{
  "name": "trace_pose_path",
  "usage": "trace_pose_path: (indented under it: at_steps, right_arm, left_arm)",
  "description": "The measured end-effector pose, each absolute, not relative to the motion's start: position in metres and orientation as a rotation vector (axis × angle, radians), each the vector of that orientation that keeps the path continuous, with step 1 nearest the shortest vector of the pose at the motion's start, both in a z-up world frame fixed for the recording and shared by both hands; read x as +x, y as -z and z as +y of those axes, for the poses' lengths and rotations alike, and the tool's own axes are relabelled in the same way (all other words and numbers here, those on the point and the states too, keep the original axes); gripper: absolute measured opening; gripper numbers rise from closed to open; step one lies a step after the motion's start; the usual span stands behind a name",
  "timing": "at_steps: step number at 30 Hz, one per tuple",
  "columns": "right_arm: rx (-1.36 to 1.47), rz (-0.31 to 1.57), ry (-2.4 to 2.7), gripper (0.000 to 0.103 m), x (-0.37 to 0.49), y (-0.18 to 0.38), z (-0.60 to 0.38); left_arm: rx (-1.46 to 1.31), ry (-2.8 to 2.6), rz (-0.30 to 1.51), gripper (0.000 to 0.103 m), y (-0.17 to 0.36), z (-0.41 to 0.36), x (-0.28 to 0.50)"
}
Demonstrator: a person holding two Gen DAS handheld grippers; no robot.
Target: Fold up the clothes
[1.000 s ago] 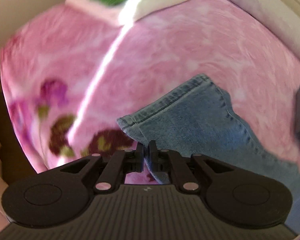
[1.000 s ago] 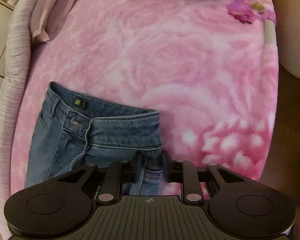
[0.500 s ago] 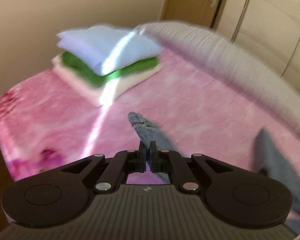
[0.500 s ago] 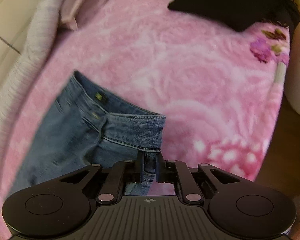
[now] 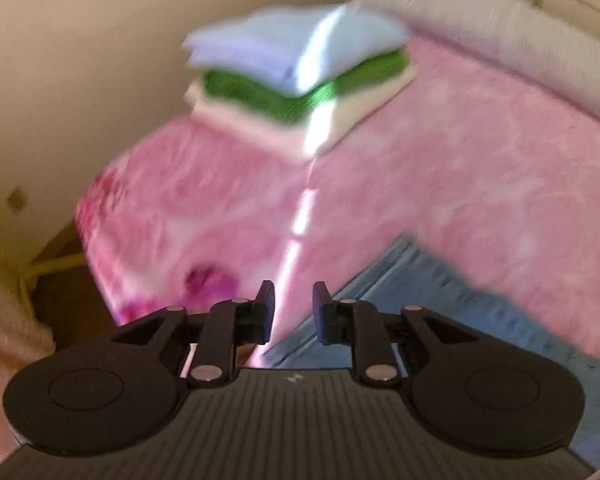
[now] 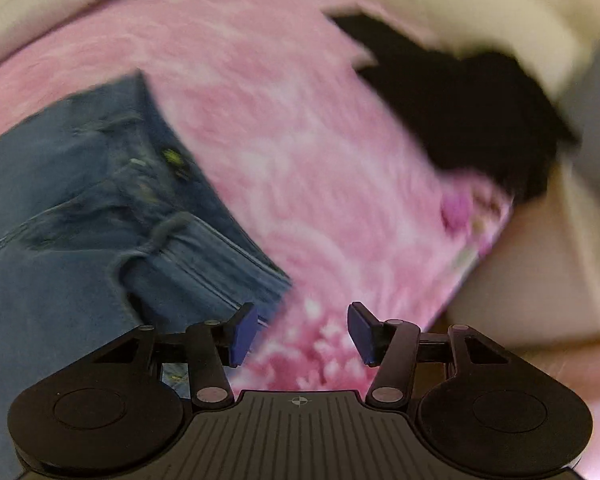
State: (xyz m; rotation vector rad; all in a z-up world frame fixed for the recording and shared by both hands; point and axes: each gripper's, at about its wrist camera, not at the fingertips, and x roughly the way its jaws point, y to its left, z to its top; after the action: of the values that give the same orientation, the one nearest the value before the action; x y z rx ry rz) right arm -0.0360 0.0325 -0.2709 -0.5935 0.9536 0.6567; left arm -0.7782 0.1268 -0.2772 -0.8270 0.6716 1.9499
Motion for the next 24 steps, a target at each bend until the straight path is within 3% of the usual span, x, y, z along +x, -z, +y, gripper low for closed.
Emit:
trace_pose_path:
  at_steps: [10, 13, 17, 24]
  right_arm:
    - [-0.673, 0.842, -1.371, 0.054, -0.191, 0.309, 0.123]
    - [-0.717, 0.805, -1.432, 0.054, -0.217, 0.332, 0.143]
    - [-0.887, 0.779, -1.394, 0.054, -0.223, 0.363, 0.134]
    - [-0.882, 0.991, -1.285, 0.054, -0.173, 0.347, 0.093]
  left_arm:
    - [-0.748, -1.349, 0.711, 0.015, 0.313, 0.161, -0.629]
    - [-0.629, -1.296, 0.869, 0.013, 0.344, 0.165, -0.599]
    - [-0.559, -1.332, 0.895, 0.012, 0.353, 0.161, -0.602]
    - [-0.851, -1.449, 0.806, 0.012, 0.337, 0.161, -0.644]
